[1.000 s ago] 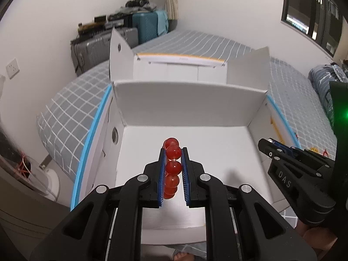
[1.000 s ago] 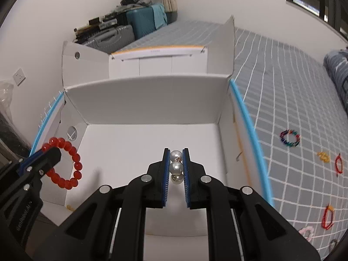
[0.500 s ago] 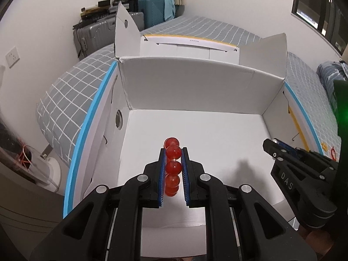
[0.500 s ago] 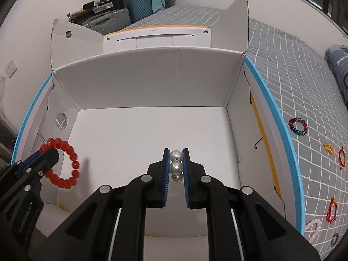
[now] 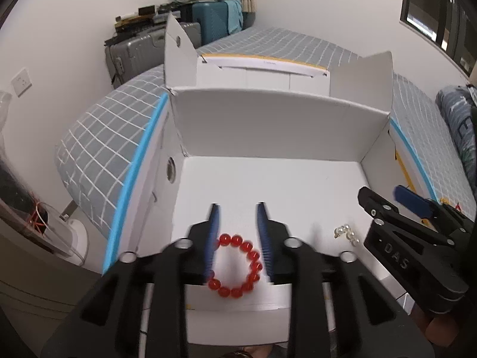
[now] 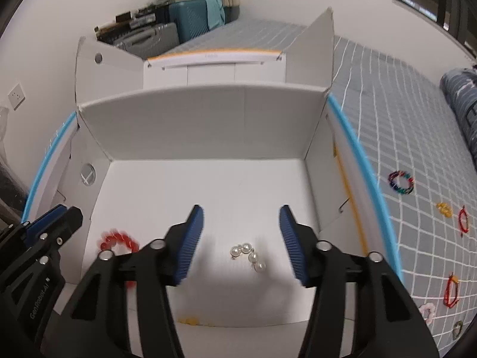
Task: Organize jewelry
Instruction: 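Open both tools to drop the red bracelet and pearl earring into the box, then move both tools back toward the remaining bracelets on the bed, then grasp the pink-white bead bracelet with left tool while right tool grasps the wooden bead bracelet, then lift and carry both bracelets with both tools over the white box, then open left tool to drop the pink-white bracelet while right tool drops the wooden bracelet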
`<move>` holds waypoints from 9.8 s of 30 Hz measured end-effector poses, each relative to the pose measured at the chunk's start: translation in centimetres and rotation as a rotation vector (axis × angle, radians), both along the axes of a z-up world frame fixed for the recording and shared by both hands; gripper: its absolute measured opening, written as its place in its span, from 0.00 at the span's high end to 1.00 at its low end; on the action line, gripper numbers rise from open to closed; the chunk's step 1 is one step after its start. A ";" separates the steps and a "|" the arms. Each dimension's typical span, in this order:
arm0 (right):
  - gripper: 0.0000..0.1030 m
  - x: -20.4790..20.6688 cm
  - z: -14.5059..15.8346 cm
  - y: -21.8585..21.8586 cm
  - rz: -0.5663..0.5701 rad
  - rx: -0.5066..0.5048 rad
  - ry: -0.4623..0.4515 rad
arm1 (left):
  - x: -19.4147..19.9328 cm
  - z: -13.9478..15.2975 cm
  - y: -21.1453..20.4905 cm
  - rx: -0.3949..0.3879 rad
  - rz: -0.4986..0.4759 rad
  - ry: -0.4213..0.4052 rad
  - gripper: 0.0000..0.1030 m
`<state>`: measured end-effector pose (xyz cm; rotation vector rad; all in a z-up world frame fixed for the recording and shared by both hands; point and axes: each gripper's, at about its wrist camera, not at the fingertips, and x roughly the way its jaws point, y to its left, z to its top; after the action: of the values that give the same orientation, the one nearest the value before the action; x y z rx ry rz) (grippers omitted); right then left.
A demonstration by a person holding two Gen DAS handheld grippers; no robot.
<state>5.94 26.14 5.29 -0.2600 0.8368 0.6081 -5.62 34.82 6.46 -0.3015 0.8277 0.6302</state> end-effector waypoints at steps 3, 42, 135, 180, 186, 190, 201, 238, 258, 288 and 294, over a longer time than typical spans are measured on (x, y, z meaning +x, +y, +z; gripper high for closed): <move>0.29 -0.4 1.4 -0.8 -0.007 0.027 -0.036 | -0.6 1.0 -0.4 0.025 0.010 -0.029 0.49; 0.07 0.8 5.3 -36.7 -0.546 0.029 -0.159 | 6.8 4.4 -23.9 0.050 -0.460 -0.128 0.06; 0.93 2.6 -8.2 -51.8 -0.673 -0.045 0.145 | 15.2 -8.8 -36.8 -0.099 -0.718 0.117 0.81; 0.93 1.2 -1.4 -48.4 -0.674 0.036 -0.094 | 12.4 -2.5 -34.9 0.017 -0.672 -0.064 0.81; 0.93 1.4 -0.4 -46.5 -0.645 0.048 -0.112 | 11.7 -1.2 -33.8 0.027 -0.655 -0.097 0.81; 0.93 1.7 0.3 -44.9 -0.624 0.056 -0.117 | 11.1 -0.2 -32.7 0.039 -0.628 -0.117 0.81; 0.93 2.4 2.1 -39.6 -0.539 0.071 -0.141 | 9.6 2.0 -29.1 0.062 -0.558 -0.150 0.81; 0.93 1.6 5.6 -16.3 -0.150 0.181 -0.147 | 2.1 5.5 -10.3 0.081 -0.188 -0.167 0.81; 0.93 -0.1 1.4 -5.1 0.026 0.092 -0.087 | -0.3 0.7 -1.7 0.033 -0.065 -0.067 0.81; 0.90 2.6 -2.9 -1.4 -0.012 -0.108 0.113 | 2.8 -3.4 0.7 -0.084 -0.030 0.096 0.80; 0.53 2.1 -1.9 -2.1 -0.001 -0.047 0.096 | 2.7 -2.9 0.2 -0.054 -0.016 0.091 0.70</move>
<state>8.08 24.08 3.42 -0.2751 0.9443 0.6036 -2.94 35.06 3.59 -0.3162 0.9349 0.6109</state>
